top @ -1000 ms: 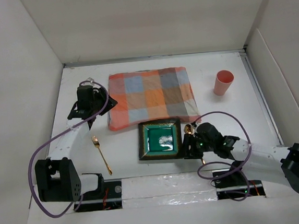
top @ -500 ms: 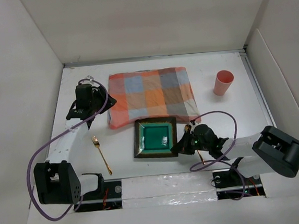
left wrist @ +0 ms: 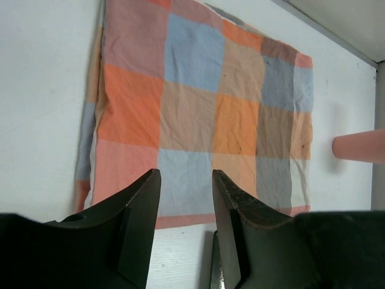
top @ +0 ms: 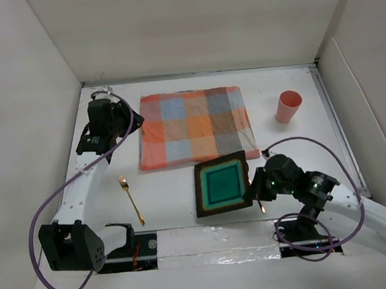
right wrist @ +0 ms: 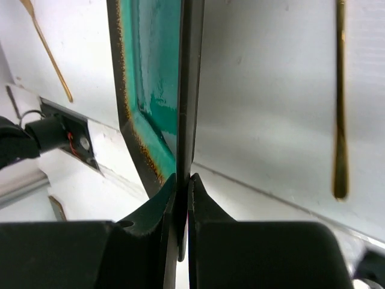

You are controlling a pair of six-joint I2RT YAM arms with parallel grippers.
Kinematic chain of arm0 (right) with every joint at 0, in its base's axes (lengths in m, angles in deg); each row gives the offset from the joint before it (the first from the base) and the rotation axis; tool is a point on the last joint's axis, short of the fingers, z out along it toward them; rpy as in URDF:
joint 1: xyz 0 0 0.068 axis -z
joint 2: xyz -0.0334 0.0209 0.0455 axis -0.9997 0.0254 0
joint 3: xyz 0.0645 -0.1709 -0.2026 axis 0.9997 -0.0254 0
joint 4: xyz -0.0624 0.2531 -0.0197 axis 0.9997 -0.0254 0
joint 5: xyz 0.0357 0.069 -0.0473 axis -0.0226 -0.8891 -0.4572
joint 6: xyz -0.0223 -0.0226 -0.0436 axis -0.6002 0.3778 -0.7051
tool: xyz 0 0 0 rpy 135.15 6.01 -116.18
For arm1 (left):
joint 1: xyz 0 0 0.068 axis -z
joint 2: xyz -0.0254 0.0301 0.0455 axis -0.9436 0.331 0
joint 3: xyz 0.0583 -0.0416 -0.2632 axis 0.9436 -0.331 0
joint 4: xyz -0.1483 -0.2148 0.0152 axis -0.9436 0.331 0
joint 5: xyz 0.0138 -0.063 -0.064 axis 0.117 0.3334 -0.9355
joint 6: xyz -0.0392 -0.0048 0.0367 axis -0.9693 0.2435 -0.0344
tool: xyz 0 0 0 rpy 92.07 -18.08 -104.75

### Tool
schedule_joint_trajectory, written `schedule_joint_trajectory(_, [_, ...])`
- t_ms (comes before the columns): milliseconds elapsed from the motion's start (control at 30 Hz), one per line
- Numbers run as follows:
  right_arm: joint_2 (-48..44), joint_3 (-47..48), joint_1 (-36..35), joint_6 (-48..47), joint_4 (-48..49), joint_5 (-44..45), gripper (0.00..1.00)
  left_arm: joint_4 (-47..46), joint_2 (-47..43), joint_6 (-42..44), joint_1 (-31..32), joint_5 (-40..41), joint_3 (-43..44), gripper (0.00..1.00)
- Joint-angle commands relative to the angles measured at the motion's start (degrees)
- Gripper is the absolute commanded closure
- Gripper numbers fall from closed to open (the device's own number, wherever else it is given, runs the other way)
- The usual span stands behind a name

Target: Set the dinner table for one person

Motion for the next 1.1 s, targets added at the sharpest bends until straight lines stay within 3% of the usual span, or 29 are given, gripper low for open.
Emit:
schedule_joint_trajectory(0, [1.9, 13.69, 1.79, -7.1, -0.95, -4.46, 1.0, 1.14, -1.02, 1.53, 0.11, 1.84, 4.62, 0.63])
schedule_joint_trajectory(133, [18.83, 28.21, 9.5, -15.29, 6.75, -8.49, 1.0, 2.02, 0.48, 1.97, 0.11, 2.02, 9.1, 0.63])
schedule_joint_trajectory(200, [23.0, 34.26, 12.24, -15.13, 12.38, -13.31, 1.0, 2.46, 0.92, 2.14, 0.11, 2.11, 10.42, 0.63])
schedule_joint_trajectory(233, [27.02, 35.6, 13.3, -14.6, 19.2, -15.08, 1.0, 2.55, 1.27, 2.32, 0.11, 2.11, 11.21, 0.63])
schedule_joint_trajectory(333, [33.19, 41.13, 16.55, -12.06, 27.58, -18.43, 1.0, 2.81, 2.15, 2.32, 0.11, 1.24, 11.4, 0.63])
schedule_joint_trajectory(533, [48.22, 46.77, 21.91, -10.56, 38.93, -21.32, 1.0, 0.62, 1.01, 1.44, 0.11, 0.35, 6.4, 0.63])
schedule_joint_trajectory(700, [61.75, 56.25, 24.65, -13.09, 38.44, -27.12, 1.0, 0.18, 2.06, 1.88, 0.11, 0.53, 4.11, 0.63])
schedule_joint_trajectory(833, [65.46, 60.49, 26.31, -16.27, 33.7, -29.16, 1.0, -0.09, 2.15, 1.88, 0.11, 0.96, 3.05, 0.63])
schedule_joint_trajectory(1067, [64.77, 50.92, 27.37, -16.54, 37.37, -31.53, 1.0, -0.09, 2.06, 1.97, 0.11, 1.67, 1.64, 0.63])
